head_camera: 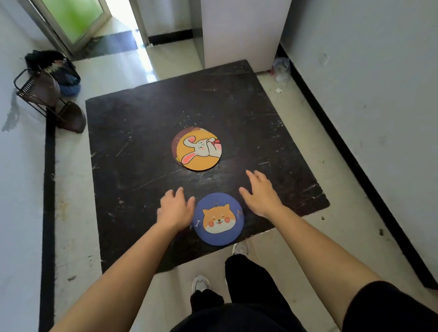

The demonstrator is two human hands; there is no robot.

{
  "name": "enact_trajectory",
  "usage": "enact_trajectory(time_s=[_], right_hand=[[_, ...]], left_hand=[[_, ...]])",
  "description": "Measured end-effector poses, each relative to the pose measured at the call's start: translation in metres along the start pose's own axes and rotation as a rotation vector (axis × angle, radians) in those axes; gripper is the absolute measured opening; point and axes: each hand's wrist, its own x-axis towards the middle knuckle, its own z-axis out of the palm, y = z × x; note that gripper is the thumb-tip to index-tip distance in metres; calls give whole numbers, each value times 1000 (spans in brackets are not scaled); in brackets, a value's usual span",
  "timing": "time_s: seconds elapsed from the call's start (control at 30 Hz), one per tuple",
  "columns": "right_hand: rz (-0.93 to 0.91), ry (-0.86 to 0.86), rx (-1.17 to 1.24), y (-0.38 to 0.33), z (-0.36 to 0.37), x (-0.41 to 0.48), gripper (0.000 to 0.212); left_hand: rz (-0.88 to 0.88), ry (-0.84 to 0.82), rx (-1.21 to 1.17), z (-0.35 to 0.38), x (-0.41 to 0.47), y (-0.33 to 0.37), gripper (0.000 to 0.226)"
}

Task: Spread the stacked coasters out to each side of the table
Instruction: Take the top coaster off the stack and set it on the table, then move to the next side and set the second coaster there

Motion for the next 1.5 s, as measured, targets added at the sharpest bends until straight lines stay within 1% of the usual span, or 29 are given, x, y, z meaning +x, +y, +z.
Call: enact_trajectory(time_s=[0.07, 0.1, 0.17, 0.23, 0.3, 0.4, 0.5, 0.6, 0.77, 0.87, 0.97, 1.03, 1.1, 1.27, 1.4, 1.5], right_hand=[[-79, 166, -83, -17, -42, 2, 66], [-126, 256, -115, -26, -66, 1, 67], [-211, 436, -149, -45, -114, -2, 67], [-280, 625, -164, -57, -159, -13, 67], [-336, 767, -178, -65, -191, -24, 67], [-366, 837, -217, -66, -214, -32, 68], [-383, 838, -277, -44, -238, -31, 69], [-403, 816, -292, -18, -254, -19, 70], [-427, 766, -279, 66, -300, 23, 70], [-440, 692, -296, 132, -333, 52, 72], [-419, 612, -292, 202, -369, 71, 74], [-430, 584, -340, 241, -395, 83, 76], [-430, 562, -369, 267, -422, 99, 77], [-448, 570, -325, 286, -472, 155, 78], [-519, 536, -328, 269, -489, 211, 79], [-625, 485, -386, 243, -497, 253, 80]], left_hand=[[186, 221, 124, -46, -3, 20, 62], [266, 333, 149, -69, -4, 31, 63], [395, 532, 164, -112, -7, 60, 64], [507, 683, 146, -144, -14, 91, 63], [574, 786, 118, -164, -22, 115, 62], [594, 836, 90, -166, -28, 134, 63], [628, 838, 136, -149, -36, 160, 64], [633, 790, 217, -129, -35, 186, 64], [604, 777, 238, -73, -22, 268, 65], [476, 714, 211, -27, -13, 326, 65], [346, 594, 180, 22, -9, 383, 68], [302, 525, 196, 46, -6, 416, 69], [268, 490, 201, 61, -5, 444, 70], [252, 555, 231, 55, 10, 491, 70], [245, 691, 193, 28, 43, 519, 68], [207, 764, 119, 11, 83, 541, 67]])
